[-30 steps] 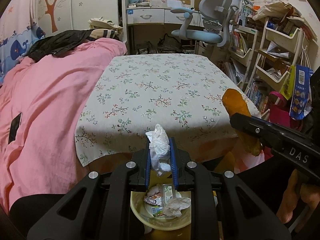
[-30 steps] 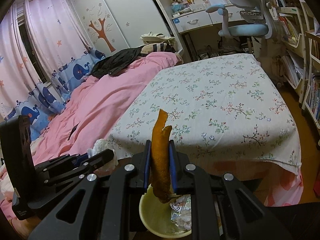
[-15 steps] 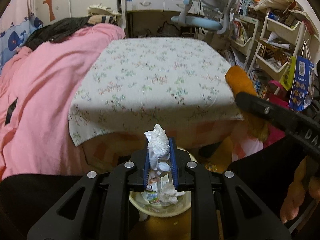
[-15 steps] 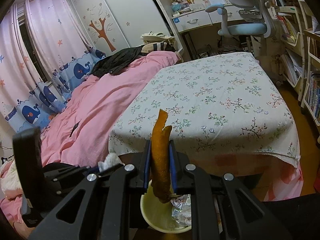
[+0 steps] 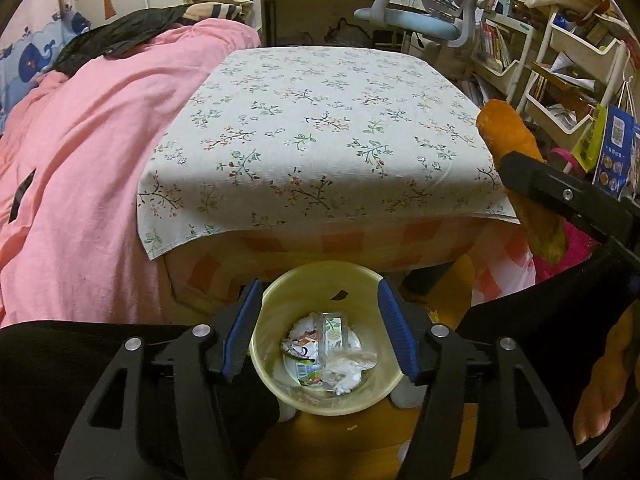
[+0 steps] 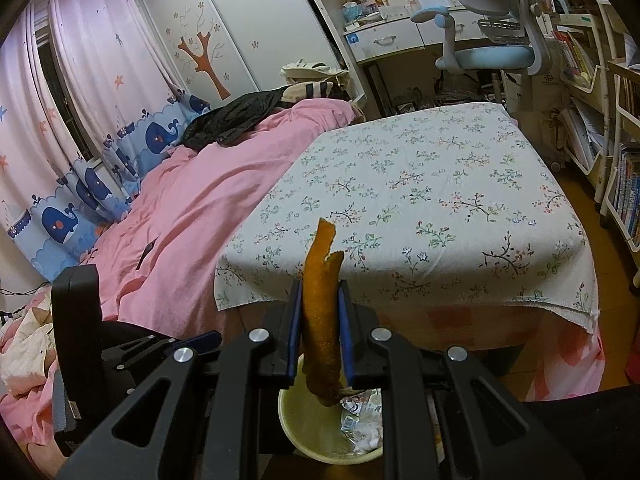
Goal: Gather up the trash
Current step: 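Open the left tool to drop the tissue into the yellow bowl, then lower the orange snack stick into the yellow bowl and open the right tool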
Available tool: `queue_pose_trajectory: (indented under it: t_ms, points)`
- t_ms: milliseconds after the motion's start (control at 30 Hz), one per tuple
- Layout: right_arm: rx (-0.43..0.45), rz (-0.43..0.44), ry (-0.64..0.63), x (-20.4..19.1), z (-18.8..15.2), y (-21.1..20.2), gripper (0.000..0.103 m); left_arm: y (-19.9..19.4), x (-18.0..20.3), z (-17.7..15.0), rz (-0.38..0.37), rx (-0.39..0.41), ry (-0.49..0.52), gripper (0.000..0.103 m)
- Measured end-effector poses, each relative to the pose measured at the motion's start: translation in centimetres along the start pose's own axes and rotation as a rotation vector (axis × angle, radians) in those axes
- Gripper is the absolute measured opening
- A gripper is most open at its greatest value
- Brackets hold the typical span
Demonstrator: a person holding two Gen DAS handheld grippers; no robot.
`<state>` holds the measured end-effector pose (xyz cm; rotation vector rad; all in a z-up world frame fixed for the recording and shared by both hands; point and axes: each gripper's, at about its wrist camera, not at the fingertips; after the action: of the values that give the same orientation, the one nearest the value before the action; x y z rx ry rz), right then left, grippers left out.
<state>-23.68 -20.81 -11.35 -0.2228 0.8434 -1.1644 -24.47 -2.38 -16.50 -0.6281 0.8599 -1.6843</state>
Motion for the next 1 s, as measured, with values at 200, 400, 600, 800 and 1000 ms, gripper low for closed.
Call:
queue_pose_trajectory:
  t_ms: [200, 400, 600, 800, 1000]
  points:
    - [0.004, -0.005, -0.001, -0.1, 0.0, 0.0, 0.018, -1.4, -0.7, 0.9, 0.062, 0.082, -0.019, 0.077]
    - [0.019, -0.008, -0.008, -0.3, 0.1, -0.1, 0.018, -3.3, -1.9, 3.1, 0.129, 0.181, -0.032, 0.087]
    - [0.018, -0.010, -0.041, -1.0, 0.0, 0.3, 0.018, -4.4, -3.8, 5.7, 0.157, 0.237, -0.055, 0.091]
    - [0.009, -0.010, -0.097, -2.4, -0.2, 1.1, 0.018, -4.5, -5.5, 7.4, 0.174, 0.265, -0.075, 0.094]
    - [0.017, 0.004, -0.142, -3.9, -0.3, 1.4, 0.018, -3.8, -6.6, 8.8, 0.174, 0.282, -0.095, 0.095]
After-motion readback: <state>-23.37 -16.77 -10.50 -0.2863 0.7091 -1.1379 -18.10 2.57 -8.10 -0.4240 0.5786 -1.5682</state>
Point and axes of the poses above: each gripper's, at about its wrist camera, not at the fingertips, and y roughly the way its jaws point, x to its right, z to its top, and after that the axes turned 5 degrees about y, right-handed
